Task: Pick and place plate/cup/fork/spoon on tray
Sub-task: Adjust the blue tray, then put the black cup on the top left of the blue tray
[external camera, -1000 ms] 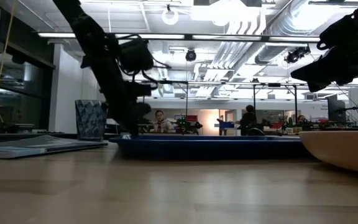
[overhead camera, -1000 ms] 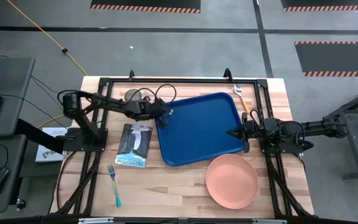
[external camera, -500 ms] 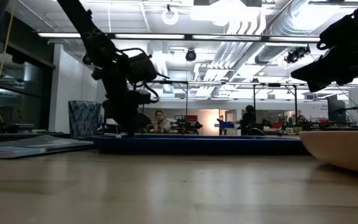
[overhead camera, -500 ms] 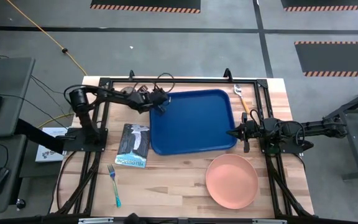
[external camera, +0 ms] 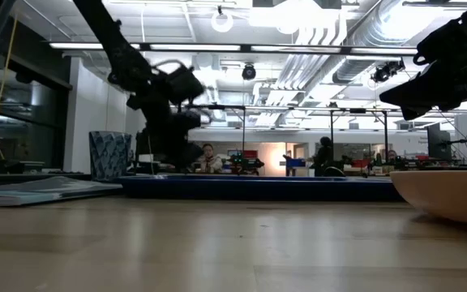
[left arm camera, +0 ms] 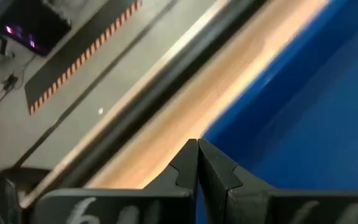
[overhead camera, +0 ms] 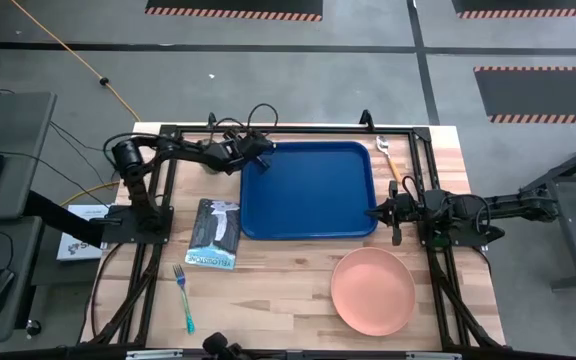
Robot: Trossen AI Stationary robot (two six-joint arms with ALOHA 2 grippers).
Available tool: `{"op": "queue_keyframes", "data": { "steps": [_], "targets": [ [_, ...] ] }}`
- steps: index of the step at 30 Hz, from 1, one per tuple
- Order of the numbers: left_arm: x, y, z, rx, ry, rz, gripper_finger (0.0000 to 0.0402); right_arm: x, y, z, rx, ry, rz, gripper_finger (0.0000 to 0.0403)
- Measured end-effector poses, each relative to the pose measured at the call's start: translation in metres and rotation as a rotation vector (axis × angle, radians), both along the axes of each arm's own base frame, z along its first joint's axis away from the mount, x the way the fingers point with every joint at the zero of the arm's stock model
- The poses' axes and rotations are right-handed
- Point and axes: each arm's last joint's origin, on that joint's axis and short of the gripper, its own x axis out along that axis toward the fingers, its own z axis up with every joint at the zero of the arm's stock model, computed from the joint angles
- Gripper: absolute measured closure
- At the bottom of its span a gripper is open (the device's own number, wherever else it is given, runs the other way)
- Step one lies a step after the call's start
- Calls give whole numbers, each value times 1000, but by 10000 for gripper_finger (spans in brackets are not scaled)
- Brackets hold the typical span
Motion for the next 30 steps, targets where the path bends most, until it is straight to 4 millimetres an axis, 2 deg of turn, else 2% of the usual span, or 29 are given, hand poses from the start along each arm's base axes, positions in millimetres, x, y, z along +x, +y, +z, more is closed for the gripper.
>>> {"op": "queue_keyframes", "data": {
  "steps": [3,8,12,16,19,22,30],
  "targets": [
    [-1,-10,22,10,-40,-33,401,0,0,0,0,0,0,402],
    [-8,-41,75,-16,-164,-192,401,0,0,0,-1,0,-4,402],
    [-29,-70,118,-10,-200,-327,401,0,0,0,-1,0,-3,402],
    [-63,-90,150,12,-218,-326,401,0,0,0,0,-1,-3,402],
    [-86,-98,160,0,-200,-274,388,0,0,0,0,0,-3,402],
    [-105,-96,161,-29,-165,-206,358,0,0,0,0,-1,-3,402],
    [-124,-76,145,-269,-108,-128,237,0,0,0,0,0,-2,402]
  ]
}}
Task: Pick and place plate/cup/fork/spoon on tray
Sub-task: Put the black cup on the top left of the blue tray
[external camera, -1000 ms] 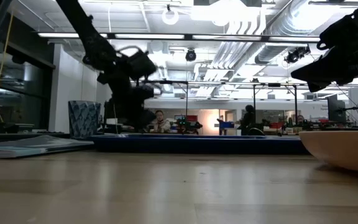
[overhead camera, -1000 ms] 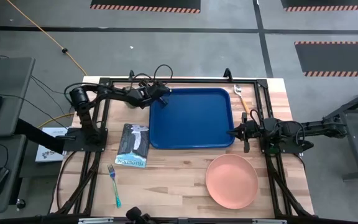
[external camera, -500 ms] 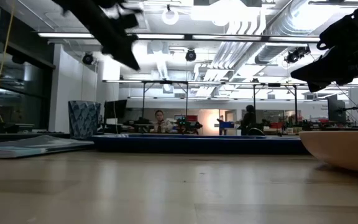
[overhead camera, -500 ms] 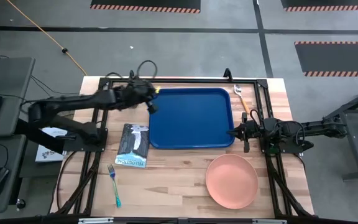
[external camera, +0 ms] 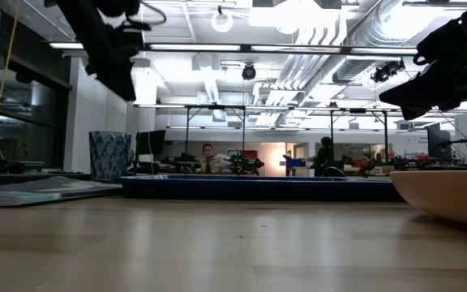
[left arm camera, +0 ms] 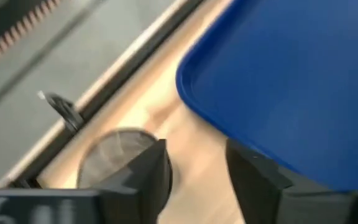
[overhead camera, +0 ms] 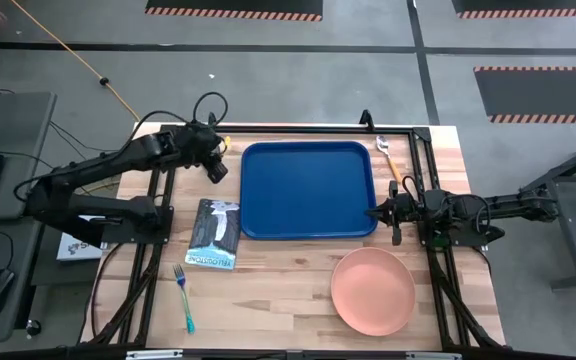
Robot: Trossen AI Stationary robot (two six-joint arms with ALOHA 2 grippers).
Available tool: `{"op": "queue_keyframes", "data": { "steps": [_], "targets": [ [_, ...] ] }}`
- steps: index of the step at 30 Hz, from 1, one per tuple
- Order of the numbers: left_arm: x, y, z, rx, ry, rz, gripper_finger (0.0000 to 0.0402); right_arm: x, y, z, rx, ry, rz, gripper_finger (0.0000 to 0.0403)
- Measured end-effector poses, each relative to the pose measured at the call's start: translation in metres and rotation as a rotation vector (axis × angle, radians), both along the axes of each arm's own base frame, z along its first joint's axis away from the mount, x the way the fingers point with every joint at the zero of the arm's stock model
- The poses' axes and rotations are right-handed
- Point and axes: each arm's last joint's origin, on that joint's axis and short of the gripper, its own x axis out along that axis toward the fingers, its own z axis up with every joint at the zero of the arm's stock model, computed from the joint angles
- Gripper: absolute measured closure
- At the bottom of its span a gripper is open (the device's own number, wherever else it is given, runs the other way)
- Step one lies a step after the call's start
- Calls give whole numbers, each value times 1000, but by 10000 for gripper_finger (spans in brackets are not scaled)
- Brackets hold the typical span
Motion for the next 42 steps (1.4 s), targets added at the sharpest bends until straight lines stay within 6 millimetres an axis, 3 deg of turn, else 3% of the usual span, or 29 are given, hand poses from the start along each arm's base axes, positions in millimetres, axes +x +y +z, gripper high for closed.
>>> {"op": "queue_keyframes", "data": {
  "steps": [5,9,28,32,35,39,42],
  "targets": [
    [-1,17,-12,-93,35,42,175,0,0,0,1,0,3,402],
    [1,30,-25,-148,86,81,152,0,0,0,0,1,3,402],
    [22,53,-85,-333,341,126,151,0,0,0,0,0,2,402],
    [23,54,-88,-330,359,125,183,0,0,0,0,0,2,402],
    [22,54,-87,-288,390,125,245,0,0,0,0,0,1,402],
    [21,55,-84,-235,421,120,359,0,0,0,0,1,1,402],
    [21,54,-78,-223,420,109,388,0,0,0,0,0,-2,402]
  ]
}}
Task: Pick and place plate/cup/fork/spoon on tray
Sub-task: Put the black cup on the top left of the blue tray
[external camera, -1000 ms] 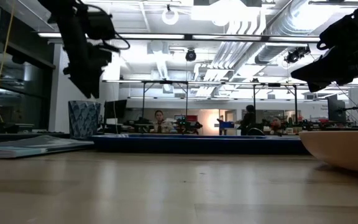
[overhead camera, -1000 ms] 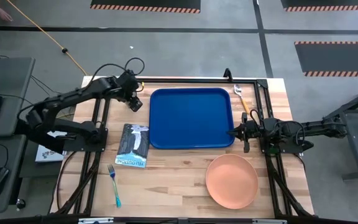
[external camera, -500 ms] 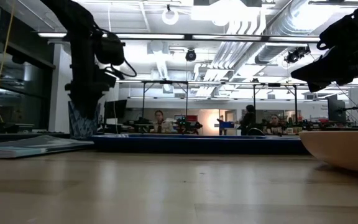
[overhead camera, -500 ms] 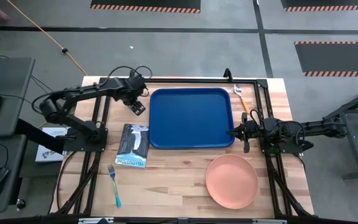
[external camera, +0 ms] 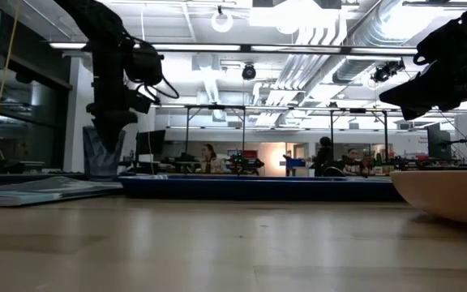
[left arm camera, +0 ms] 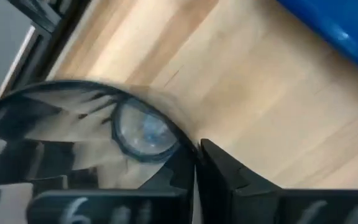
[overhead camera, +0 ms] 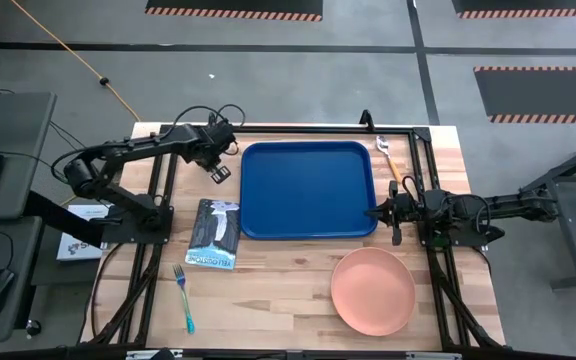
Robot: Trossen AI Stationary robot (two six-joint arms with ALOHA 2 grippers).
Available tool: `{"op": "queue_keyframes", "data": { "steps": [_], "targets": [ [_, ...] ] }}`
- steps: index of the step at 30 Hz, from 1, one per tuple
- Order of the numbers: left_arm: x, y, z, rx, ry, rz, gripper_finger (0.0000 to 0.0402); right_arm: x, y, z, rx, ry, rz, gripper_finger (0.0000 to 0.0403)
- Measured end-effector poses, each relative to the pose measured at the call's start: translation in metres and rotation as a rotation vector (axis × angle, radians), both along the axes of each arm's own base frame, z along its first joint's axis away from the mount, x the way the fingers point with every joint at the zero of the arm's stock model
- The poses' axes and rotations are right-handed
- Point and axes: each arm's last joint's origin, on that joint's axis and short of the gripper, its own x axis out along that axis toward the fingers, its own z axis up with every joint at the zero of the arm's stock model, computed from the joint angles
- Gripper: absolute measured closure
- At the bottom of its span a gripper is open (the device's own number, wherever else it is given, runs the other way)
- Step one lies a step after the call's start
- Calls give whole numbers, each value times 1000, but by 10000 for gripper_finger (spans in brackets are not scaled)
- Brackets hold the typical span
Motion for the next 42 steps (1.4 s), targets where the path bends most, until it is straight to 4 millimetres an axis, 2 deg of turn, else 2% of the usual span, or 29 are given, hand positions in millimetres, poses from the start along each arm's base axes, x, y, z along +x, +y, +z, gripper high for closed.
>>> {"op": "queue_keyframes", "data": {
  "steps": [4,9,13,15,19,23,26,28,31,37,42],
  "targets": [
    [12,-3,28,48,-65,-40,390,0,0,0,0,0,1,402],
    [44,-18,73,149,-218,-198,395,0,0,0,0,0,0,402],
    [74,-40,87,170,-300,-337,397,0,0,0,0,0,1,402],
    [90,-51,81,151,-286,-399,398,0,0,0,0,0,1,402],
    [117,-66,53,85,-171,-495,398,0,0,0,0,-1,2,402],
    [135,-61,27,98,4,-499,399,0,0,0,0,0,2,402],
    [144,-51,17,46,26,-526,399,0,0,0,0,0,2,402],
    [147,-44,15,-30,-14,-539,400,0,0,0,1,0,3,402],
    [147,-33,18,-55,-53,-516,400,0,0,0,1,0,5,402],
    [135,-13,17,-112,-55,-452,399,0,0,0,1,0,5,402],
    [126,-4,9,-133,-44,-400,399,0,0,0,1,0,5,402]
  ]
}}
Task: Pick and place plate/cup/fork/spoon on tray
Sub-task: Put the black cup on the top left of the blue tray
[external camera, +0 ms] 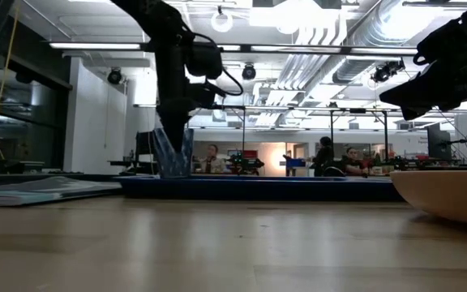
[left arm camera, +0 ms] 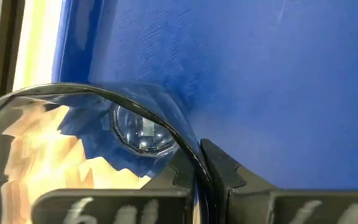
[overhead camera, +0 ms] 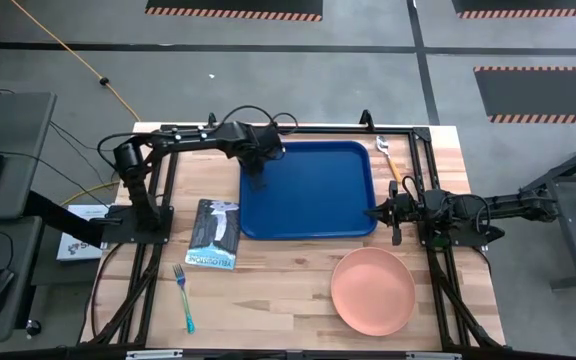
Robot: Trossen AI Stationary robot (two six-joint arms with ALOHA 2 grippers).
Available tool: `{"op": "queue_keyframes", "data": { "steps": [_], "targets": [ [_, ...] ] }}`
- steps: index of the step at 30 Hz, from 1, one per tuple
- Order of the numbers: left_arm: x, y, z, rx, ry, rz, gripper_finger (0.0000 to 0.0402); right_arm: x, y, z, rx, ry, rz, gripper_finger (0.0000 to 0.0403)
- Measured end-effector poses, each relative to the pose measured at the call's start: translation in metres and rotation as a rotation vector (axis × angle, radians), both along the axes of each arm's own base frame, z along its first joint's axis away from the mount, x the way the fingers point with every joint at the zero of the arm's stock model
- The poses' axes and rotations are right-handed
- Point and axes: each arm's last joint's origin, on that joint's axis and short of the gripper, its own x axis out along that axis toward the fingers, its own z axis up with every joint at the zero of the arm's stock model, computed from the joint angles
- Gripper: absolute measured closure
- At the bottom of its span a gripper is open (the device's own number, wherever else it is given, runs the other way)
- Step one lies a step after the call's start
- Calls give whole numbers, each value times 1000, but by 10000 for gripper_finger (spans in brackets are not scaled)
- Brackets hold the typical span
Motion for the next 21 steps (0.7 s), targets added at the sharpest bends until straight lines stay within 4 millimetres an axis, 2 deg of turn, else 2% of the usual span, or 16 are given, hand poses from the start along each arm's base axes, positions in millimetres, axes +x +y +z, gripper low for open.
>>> {"op": "queue_keyframes", "data": {
  "steps": [5,15,21],
  "targets": [
    [1,1,-1,-54,-43,-6,398,0,0,0,0,0,0,402],
    [5,-2,0,-54,-71,8,395,0,0,0,0,0,-1,402],
    [5,-2,0,-44,-68,17,369,0,0,0,0,0,-1,402]
  ]
}}
